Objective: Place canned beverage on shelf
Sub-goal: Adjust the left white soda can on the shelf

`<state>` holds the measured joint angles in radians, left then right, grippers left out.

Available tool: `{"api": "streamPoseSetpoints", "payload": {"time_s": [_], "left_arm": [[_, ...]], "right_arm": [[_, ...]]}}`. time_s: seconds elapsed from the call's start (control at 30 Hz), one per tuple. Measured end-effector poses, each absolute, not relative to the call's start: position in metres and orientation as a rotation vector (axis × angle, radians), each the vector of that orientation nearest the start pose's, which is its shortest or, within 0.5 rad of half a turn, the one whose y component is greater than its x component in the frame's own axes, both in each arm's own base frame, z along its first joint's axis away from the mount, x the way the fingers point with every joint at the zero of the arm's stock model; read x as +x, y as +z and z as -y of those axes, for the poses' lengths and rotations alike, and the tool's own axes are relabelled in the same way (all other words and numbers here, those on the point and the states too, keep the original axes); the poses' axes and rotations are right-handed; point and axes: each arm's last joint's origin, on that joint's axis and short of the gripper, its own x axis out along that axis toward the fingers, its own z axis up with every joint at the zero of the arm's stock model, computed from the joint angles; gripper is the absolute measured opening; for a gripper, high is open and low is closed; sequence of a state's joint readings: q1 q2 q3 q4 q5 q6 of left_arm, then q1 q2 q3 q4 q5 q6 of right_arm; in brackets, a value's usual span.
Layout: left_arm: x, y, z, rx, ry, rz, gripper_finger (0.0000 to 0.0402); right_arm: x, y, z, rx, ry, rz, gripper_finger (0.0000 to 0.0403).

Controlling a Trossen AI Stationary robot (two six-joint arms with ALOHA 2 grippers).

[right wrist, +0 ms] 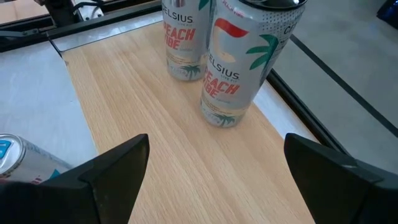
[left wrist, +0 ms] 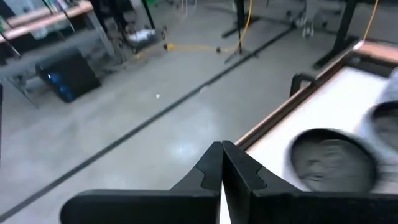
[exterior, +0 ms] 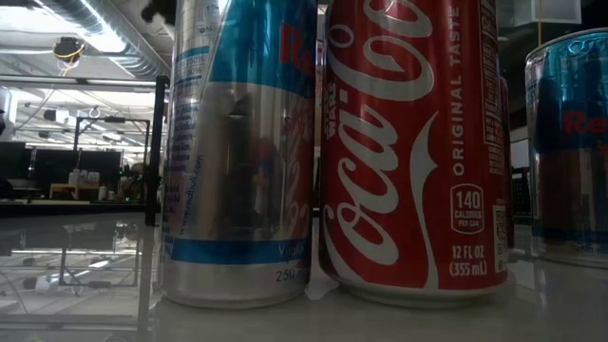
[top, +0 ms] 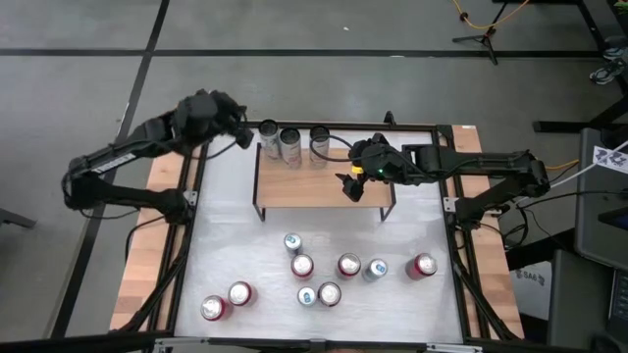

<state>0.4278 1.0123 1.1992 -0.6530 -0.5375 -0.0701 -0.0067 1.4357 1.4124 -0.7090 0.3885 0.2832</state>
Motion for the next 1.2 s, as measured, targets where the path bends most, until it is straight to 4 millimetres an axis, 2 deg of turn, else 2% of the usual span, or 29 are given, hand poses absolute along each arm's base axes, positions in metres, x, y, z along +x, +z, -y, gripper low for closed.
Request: {"api": "streamPoseSetpoints", "payload": {"time_s": [0.13, 0.37, 0.6, 0.8, 1.2], "left_arm": [[0.164, 0.383, -0.125, -0.084, 0.934, -0.500, 0.0000], [0.164, 0.357, -0.175, -0.223, 0.752, -0.591, 0.0000], [0.166, 0.331, -0.209, -0.347, 0.536, -0.624, 0.0000], [0.170, 0.320, -0.218, -0.373, 0.403, -0.625, 0.0000], [0.171, 0.317, -0.213, -0.423, 0.286, -0.624, 0.0000]], "right_arm": [[0.301, 0.356, 0.013, 0.128, -0.476, -0.663, 0.0365], [0.301, 0.356, 0.013, 0.128, -0.475, -0.663, 0.0365], [0.301, 0.356, 0.013, 0.130, -0.468, -0.665, 0.0365], [0.301, 0.356, 0.013, 0.130, -0.468, -0.665, 0.0365], [0.301, 0.356, 0.013, 0.130, -0.469, -0.666, 0.0365]]}}
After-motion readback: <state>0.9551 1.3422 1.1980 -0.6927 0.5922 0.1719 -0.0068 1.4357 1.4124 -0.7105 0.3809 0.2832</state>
